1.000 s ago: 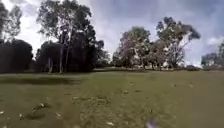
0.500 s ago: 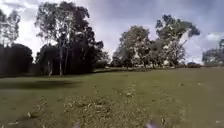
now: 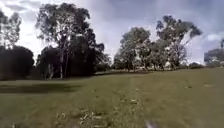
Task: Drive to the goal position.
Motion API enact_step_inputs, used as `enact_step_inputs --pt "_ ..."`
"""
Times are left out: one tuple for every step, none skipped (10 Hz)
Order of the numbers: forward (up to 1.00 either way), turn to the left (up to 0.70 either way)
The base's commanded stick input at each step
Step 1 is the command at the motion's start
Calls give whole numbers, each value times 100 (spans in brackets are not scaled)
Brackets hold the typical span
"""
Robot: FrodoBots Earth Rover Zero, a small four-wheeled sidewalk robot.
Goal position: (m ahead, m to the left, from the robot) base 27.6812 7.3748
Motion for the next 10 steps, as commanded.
enact_step_inputs --pt "70 0" --pt "70 0" --pt "70 0" --pt "70 0" --pt "70 0" --pt "70 0" --pt "70 0" --pt "70 0" --pt "70 0" --pt "70 0"
